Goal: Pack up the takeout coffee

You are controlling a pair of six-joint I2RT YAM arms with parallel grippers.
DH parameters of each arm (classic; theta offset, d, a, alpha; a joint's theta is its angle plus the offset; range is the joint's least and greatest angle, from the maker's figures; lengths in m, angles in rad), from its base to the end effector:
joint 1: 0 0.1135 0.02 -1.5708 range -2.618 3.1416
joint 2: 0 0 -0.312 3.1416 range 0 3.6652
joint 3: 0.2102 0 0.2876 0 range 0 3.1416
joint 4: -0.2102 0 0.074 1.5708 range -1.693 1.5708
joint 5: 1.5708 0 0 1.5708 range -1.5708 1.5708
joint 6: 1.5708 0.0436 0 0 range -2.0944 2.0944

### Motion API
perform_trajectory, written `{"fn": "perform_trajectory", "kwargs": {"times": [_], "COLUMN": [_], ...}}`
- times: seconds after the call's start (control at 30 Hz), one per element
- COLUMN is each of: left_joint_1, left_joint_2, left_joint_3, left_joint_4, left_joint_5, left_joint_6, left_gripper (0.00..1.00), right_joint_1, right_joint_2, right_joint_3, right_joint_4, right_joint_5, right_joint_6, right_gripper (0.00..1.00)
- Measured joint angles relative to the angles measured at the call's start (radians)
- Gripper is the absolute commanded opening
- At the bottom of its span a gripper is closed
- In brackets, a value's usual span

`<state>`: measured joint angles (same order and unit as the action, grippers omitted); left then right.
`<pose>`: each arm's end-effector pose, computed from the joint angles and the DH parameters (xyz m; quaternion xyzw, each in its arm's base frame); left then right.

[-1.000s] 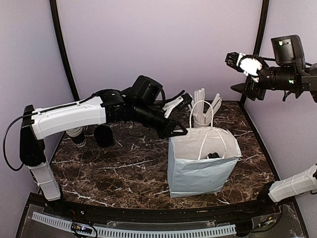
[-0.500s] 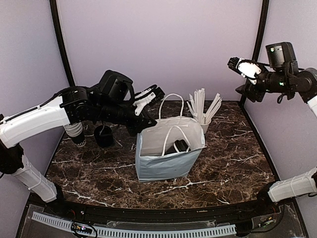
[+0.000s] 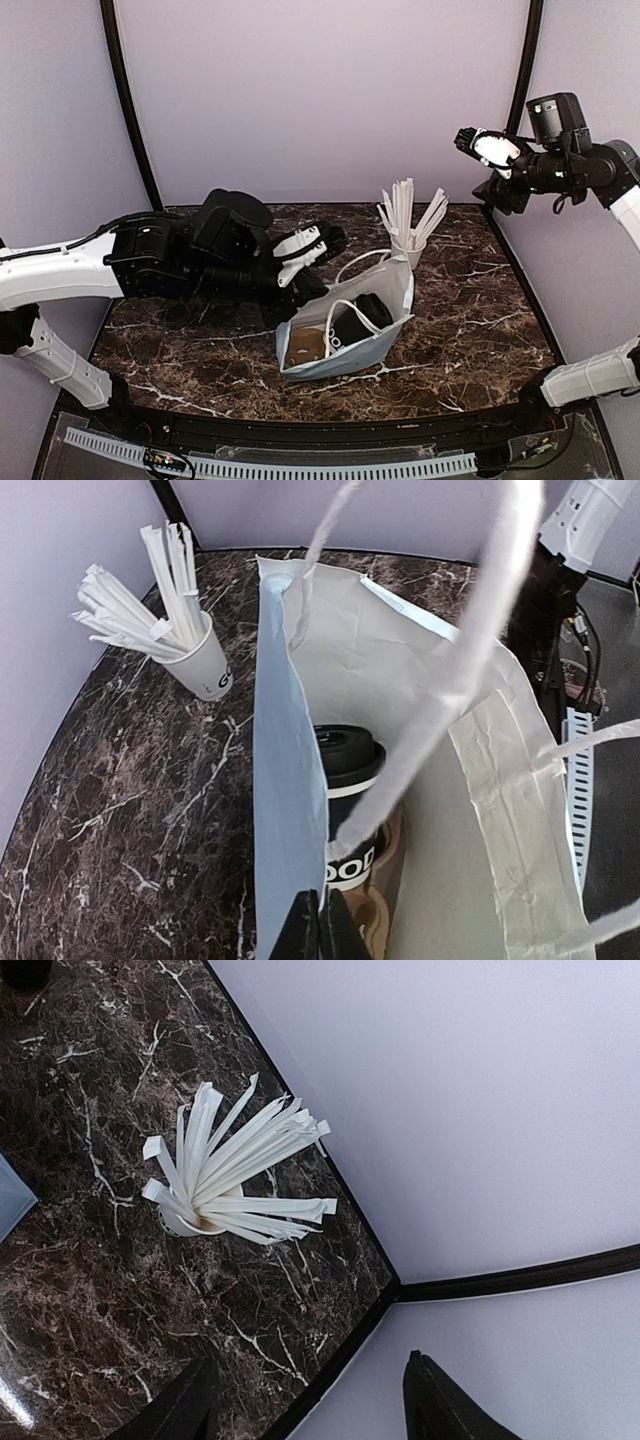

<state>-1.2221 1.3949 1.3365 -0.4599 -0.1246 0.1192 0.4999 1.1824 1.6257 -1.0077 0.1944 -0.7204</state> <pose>0.1252 -0.3285 0.4061 0.5119 0.6955 -0.2168 0.4552 0.2049 0.1023 0.5146 -0.4612 0.7414 -0.1373 0.4677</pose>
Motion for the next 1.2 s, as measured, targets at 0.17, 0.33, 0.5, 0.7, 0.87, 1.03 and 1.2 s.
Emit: {"fn": "perform_trajectory", "kwargs": {"times": [0.17, 0.33, 0.5, 0.7, 0.87, 1.03, 1.2], "left_joint_1": [-0.094, -0.175, -0.229, -0.247, -0.247, -0.247, -0.239], "left_joint_2": [-0.034, -0.036, -0.036, -0.036, -0.036, -0.035, -0.018], "left_joint_3": [-0.045, -0.072, -0.097, -0.116, -0.120, -0.117, -0.100], "left_joint_4": [0.022, 0.042, 0.049, 0.074, 0.090, 0.096, 0.097], "left_joint_5": [-0.020, -0.029, -0.006, 0.017, 0.008, -0.025, -0.055], "left_joint_6": [-0.028, -0.063, -0.107, -0.159, -0.169, -0.168, -0.184], "left_gripper": [0.03, 0.04, 0.04, 0.03, 0.02, 0.00, 0.00], "right_joint_1": [-0.002, -0.002, -0.003, -0.003, -0.003, 0.000, 0.127], "right_joint_2": [0.021, 0.043, 0.060, 0.060, 0.061, 0.101, 0.105], "right_joint_3": [-0.006, -0.009, -0.009, -0.011, -0.006, 0.187, 0.410], "right_joint_4": [-0.001, -0.002, -0.002, -0.002, -0.018, -0.148, -0.215], "right_joint_5": [-0.011, -0.019, -0.019, -0.019, -0.040, -0.258, -0.510], "right_joint_6": [0.000, 0.000, 0.000, -0.001, -0.002, -0.021, -0.018], "right_gripper": [0.64, 0.64, 0.65, 0.65, 0.63, 0.49, 0.43]}}
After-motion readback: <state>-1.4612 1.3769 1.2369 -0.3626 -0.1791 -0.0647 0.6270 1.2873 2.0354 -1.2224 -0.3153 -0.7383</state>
